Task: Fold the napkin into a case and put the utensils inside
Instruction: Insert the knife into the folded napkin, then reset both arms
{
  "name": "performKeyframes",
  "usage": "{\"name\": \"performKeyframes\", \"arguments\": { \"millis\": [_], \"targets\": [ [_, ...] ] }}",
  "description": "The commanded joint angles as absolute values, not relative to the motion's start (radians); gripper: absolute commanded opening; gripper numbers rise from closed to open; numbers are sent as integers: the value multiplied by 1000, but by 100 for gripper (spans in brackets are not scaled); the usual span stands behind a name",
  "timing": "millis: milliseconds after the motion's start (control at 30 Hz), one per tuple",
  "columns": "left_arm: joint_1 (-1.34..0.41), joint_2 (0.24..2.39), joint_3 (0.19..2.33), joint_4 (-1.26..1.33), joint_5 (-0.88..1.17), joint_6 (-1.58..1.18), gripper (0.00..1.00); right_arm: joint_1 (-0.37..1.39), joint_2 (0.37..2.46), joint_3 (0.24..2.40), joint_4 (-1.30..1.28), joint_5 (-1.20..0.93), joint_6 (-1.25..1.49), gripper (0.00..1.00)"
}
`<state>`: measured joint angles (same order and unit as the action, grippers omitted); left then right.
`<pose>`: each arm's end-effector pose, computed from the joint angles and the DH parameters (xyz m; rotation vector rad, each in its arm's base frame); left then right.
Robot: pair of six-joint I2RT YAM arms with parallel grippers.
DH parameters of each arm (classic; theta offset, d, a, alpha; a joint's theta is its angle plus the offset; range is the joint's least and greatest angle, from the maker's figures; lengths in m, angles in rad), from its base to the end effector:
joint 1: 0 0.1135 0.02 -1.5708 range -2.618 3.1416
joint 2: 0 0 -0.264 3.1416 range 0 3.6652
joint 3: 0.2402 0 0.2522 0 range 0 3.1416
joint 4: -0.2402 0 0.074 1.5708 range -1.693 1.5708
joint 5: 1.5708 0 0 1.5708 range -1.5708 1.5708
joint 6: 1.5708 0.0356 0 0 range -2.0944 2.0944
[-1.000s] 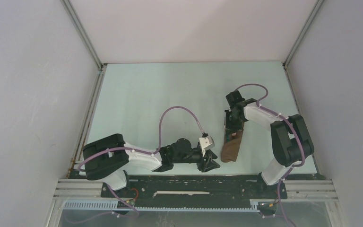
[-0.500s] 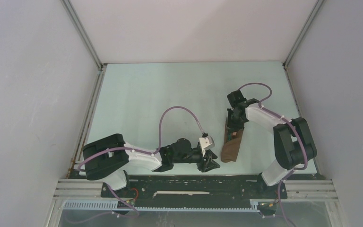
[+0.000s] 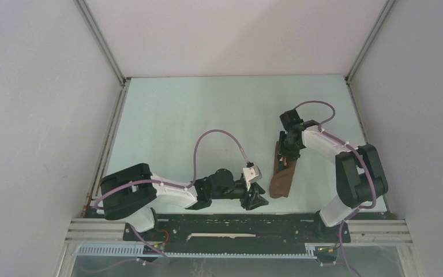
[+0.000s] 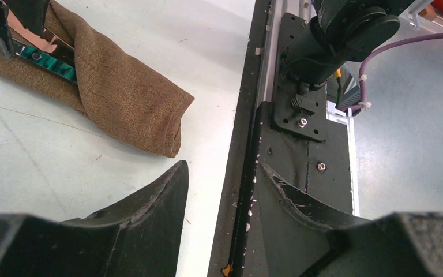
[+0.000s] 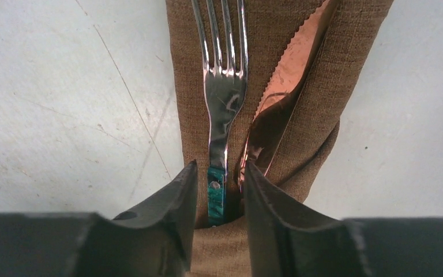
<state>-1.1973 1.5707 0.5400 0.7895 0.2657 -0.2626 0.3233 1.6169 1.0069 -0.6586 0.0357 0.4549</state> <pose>0.1017 -0.2852 0.1724 1.0806 1.6795 -1.2360 0.2848 0.0941 0.1815 0.1949 2.8396 0.1174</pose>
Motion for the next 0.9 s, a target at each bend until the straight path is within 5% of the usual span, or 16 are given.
{"name": "performKeyframes", "arguments": {
  "millis": [0, 200, 433, 467, 500, 533, 600, 667, 867],
  "targets": [
    [-1187, 1487, 544, 800, 249, -278, 55, 333, 1516, 1020, -692, 41, 436, 46],
    [-1180, 1218, 605, 547, 188, -287, 57, 392, 1186, 1110, -832, 28, 376, 56],
    [-1145, 908, 997, -133, -282, -250, 69, 368, 785, 1275, -901, -140, 313, 71],
    [-1127, 887, 1063, -200, -340, -235, 72, 368, 738, 1306, -895, -141, 307, 75],
    [-1100, 862, 1120, -257, -384, -218, 74, 369, 677, 1337, -888, -138, 297, 92],
    [-1074, 847, 1179, -296, -396, -197, 76, 369, 641, 1371, -885, -130, 288, 99],
    [-1049, 815, 1266, -342, -467, -150, 81, 369, 591, 1439, -890, -96, 270, 100],
    [-1048, 773, 1318, -347, -570, -109, 98, 369, 567, 1502, -904, -69, 238, 100],
    [-1048, 651, 1378, -313, -686, -11, 100, 370, 522, 1593, -937, 0, 189, 100]
  ]
}}
